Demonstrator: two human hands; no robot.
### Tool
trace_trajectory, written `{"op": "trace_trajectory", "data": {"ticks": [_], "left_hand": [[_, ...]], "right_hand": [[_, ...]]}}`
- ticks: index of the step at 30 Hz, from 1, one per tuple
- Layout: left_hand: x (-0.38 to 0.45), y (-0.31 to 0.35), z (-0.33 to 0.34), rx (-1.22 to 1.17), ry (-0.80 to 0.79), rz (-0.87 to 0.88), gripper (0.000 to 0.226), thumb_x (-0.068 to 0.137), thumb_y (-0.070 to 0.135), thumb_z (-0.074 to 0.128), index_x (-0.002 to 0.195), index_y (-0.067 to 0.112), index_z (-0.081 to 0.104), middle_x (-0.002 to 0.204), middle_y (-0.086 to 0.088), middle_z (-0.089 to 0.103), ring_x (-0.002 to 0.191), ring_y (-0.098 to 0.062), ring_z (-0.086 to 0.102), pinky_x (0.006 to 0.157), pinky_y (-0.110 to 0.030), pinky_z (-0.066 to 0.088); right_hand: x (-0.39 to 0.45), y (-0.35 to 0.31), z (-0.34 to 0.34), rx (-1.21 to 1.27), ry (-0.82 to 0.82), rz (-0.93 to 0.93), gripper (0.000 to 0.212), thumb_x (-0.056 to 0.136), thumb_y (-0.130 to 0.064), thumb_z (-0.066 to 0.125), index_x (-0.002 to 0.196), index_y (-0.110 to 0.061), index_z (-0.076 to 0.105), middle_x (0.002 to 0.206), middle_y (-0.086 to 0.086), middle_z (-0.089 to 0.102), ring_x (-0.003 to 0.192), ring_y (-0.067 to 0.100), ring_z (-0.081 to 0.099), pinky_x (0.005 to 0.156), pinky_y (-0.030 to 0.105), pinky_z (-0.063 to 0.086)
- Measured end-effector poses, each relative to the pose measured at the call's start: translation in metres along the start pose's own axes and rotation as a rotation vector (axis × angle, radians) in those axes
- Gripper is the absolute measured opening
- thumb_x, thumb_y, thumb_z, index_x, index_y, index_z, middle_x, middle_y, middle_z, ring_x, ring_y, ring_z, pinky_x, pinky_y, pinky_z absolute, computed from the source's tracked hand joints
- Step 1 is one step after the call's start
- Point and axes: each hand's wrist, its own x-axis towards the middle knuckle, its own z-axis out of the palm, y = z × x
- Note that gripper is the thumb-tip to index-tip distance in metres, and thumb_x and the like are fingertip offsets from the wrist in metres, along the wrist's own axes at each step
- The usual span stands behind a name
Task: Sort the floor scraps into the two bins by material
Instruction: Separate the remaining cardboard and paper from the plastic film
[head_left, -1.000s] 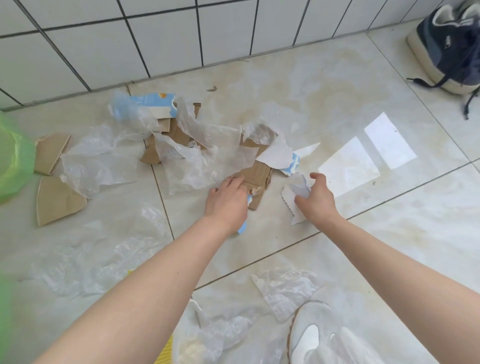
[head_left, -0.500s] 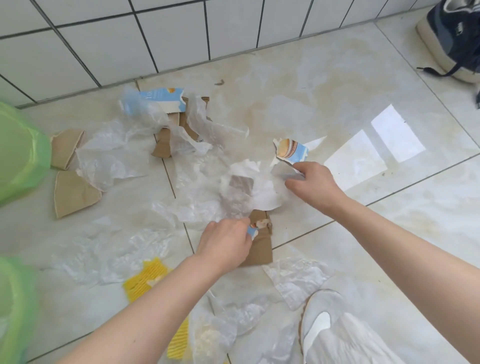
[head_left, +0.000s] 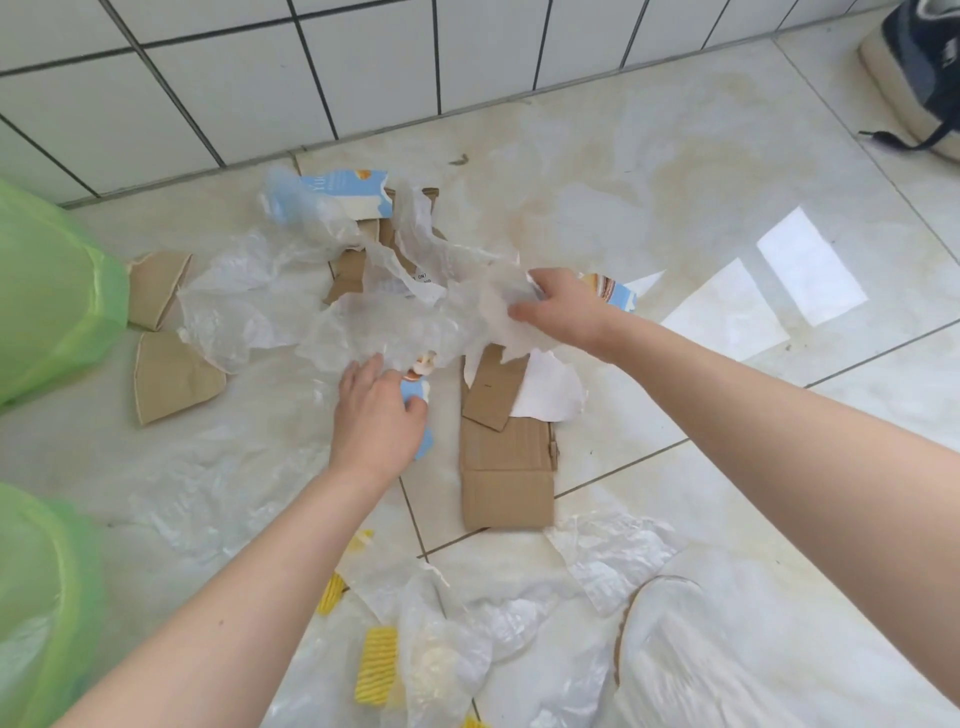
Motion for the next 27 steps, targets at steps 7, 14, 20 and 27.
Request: {"op": "trace_trajectory", "data": {"ticks": [7,14,20,27], "left_hand": [[-0.038,0.036,0.016,-0.208,-0.127,0.008,0.015,0.088,0.020,0.051,0.075,0.017,0.044,0.099,-0.001,0.043,0.104,-0.023,0.036,0.085,-0.027,0.034],[-0.057,0.045,0.044,-0.214,-0.184,-0.023,0.023,0.087,0.016,0.054,0.108,0.017,0.065,0.130,-0.003,0.033,0.115,-0.026,0.033,0.091,-0.023,0.034],[-0.058,0.048,0.056,-0.220,-0.136,-0.031,0.013,0.084,0.008,0.057,0.093,0.009,0.067,0.122,-0.006,0.032,0.110,-0.027,0.043,0.089,-0.026,0.041],[-0.051,0.046,0.050,-0.357,-0.144,-0.141,0.009,0.084,0.011,0.064,0.093,0.011,0.064,0.107,0.003,0.034,0.085,-0.010,0.043,0.071,-0.017,0.037]], "right_hand": [[-0.021,0.014,0.007,-0.038,0.177,0.183,0.009,0.083,-0.010,0.048,0.088,-0.004,0.053,0.081,0.009,0.052,0.076,0.026,0.051,0.062,0.030,0.040],[-0.025,0.018,0.048,-0.169,0.066,0.513,0.034,0.088,-0.021,0.054,0.117,-0.007,0.045,0.118,0.016,0.042,0.113,0.034,0.045,0.081,0.035,0.044],[-0.021,0.007,0.085,-0.416,0.177,0.447,0.067,0.080,-0.039,0.069,0.126,-0.007,0.033,0.127,0.013,0.036,0.116,0.035,0.041,0.077,0.037,0.036],[-0.012,0.008,0.087,-0.192,0.090,0.452,0.037,0.074,-0.019,0.071,0.101,-0.010,0.047,0.105,0.008,0.058,0.108,0.033,0.058,0.080,0.039,0.049]]}}
